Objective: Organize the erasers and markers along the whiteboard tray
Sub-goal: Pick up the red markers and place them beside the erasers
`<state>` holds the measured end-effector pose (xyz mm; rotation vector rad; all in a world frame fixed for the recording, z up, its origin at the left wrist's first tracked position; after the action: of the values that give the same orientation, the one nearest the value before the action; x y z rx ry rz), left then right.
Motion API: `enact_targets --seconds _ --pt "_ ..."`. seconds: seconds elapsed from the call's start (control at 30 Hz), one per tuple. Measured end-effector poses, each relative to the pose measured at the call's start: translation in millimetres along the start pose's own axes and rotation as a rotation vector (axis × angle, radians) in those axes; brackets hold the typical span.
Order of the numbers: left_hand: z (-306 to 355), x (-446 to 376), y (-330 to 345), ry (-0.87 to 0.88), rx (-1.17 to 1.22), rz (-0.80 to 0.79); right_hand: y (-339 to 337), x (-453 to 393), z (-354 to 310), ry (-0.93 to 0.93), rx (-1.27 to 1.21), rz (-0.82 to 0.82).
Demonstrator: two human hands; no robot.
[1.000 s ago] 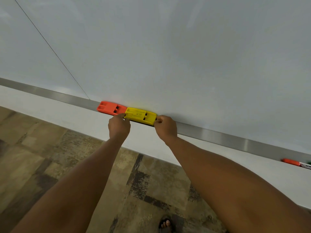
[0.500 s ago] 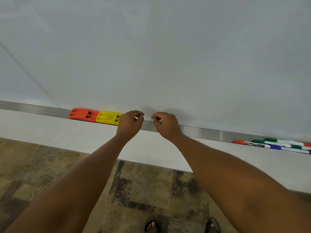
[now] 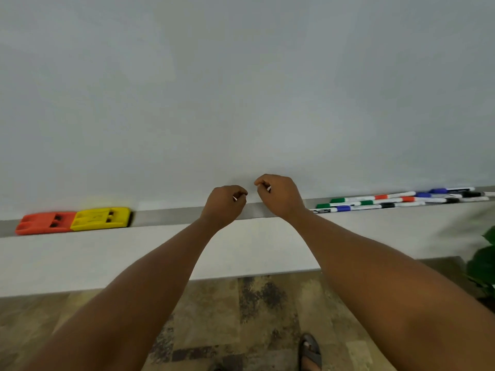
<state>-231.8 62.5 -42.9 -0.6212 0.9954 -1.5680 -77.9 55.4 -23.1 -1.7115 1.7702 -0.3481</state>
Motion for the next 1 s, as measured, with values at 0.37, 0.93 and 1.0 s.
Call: enact_targets --seconds 0.37,0.93,1.0 --pt "119.2 -23.9 99.5 0.344 -0.323 -0.296 -108.5 38.8 75.2 0.125 0.123 0.060" --pt "138.3 -71.2 184.7 0.285 -0.589 -0.478 -222.9 85.4 186.6 0.356 0.236 0.181" --pt "137.2 -73.5 188.2 0.299 -0.588 -0.487 -235.9 86.3 196.6 0.380 0.273 0.196"
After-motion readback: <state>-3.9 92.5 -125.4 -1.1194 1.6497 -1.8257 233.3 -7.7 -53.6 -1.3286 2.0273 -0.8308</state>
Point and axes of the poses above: each hand's wrist, its own x-axis away from the middle knuckle, its own y-axis out of the palm, z = x × y, the point moved 7 cm from there along -x, towards the middle knuckle, and after that the axes turned 10 degrees about -x, right-handed, at the moved point
